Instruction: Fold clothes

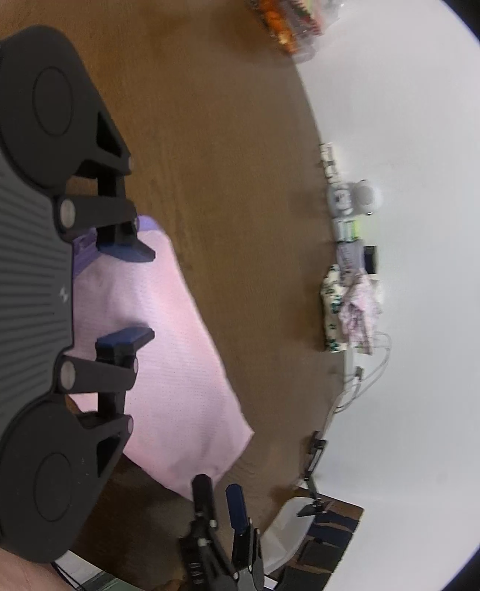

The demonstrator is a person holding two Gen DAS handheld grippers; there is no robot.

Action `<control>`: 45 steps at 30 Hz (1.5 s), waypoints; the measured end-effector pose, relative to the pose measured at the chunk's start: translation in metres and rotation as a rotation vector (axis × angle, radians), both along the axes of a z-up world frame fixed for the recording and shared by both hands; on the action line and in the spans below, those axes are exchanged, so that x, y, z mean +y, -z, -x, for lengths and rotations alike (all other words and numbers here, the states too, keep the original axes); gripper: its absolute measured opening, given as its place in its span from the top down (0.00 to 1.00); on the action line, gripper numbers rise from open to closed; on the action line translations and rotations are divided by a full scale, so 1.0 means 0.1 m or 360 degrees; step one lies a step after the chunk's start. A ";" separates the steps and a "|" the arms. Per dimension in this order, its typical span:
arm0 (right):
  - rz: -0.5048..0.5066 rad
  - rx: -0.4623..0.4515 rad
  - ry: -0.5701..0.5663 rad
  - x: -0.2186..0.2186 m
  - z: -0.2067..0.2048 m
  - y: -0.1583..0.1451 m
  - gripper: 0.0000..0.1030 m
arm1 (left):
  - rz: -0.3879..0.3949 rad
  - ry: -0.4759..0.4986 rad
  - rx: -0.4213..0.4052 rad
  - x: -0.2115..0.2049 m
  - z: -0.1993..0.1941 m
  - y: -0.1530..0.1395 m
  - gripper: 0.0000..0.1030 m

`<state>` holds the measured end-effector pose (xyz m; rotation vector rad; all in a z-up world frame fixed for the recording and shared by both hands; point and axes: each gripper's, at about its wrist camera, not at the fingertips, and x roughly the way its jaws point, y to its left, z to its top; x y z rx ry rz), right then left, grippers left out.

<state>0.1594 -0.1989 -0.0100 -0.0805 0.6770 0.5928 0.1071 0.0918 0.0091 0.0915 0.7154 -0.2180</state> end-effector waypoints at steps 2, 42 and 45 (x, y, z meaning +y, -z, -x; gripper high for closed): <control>-0.0089 0.0076 0.0068 -0.17 -0.08 -0.02 0.29 | 0.0010 0.0025 -0.0022 -0.02 0.01 -0.05 0.63; -0.0438 0.0619 0.0038 -0.79 -0.88 -0.08 0.97 | -0.0074 0.0383 0.0072 -0.88 -0.55 0.10 0.68; -0.0269 0.0496 0.0073 -0.83 -0.83 -0.39 0.97 | -0.0075 0.0417 -0.0022 -0.83 -0.39 -0.04 0.67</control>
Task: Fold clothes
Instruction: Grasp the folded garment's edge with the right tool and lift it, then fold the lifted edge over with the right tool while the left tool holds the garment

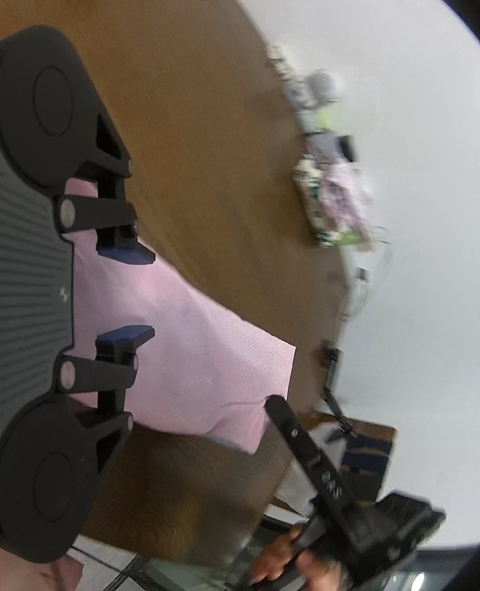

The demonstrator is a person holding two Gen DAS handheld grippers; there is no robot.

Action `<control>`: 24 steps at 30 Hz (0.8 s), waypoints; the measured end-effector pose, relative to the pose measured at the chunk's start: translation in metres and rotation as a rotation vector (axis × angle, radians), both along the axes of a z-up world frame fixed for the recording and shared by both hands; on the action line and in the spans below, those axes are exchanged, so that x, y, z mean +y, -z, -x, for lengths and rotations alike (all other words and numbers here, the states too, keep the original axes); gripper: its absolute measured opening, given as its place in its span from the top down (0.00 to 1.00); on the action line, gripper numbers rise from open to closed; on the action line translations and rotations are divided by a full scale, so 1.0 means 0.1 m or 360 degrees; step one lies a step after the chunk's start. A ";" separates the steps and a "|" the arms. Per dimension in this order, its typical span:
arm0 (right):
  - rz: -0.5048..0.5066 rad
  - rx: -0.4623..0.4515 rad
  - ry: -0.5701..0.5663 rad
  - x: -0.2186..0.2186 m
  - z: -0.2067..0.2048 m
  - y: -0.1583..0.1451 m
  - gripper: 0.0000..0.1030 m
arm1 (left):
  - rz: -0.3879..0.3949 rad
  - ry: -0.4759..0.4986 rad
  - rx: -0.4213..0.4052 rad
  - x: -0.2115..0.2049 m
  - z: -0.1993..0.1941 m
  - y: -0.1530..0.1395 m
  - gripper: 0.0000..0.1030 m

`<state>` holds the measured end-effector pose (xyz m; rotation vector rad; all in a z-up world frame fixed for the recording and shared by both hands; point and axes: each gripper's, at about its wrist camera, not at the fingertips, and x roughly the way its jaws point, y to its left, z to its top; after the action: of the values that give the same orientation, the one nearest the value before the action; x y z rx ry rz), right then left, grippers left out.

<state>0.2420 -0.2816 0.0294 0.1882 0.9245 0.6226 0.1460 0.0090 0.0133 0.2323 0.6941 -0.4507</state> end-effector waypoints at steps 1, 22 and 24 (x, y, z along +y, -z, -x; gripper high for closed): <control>0.0068 -0.0035 -0.0008 0.03 0.03 -0.10 0.97 | -0.0009 0.0004 -0.0022 0.03 0.06 -0.03 0.68; 0.0348 -0.0190 -0.0547 1.63 0.74 -0.57 0.97 | 0.0064 0.0060 0.0052 0.24 0.17 0.34 0.71; 0.0340 -0.0153 -0.0593 1.76 0.77 -0.50 0.97 | 0.0082 0.0072 0.0044 0.26 0.17 0.35 0.71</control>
<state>0.1654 -0.1059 0.0793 -0.2091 0.9330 0.8619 0.1286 0.0348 -0.0217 0.1939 0.7043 -0.5149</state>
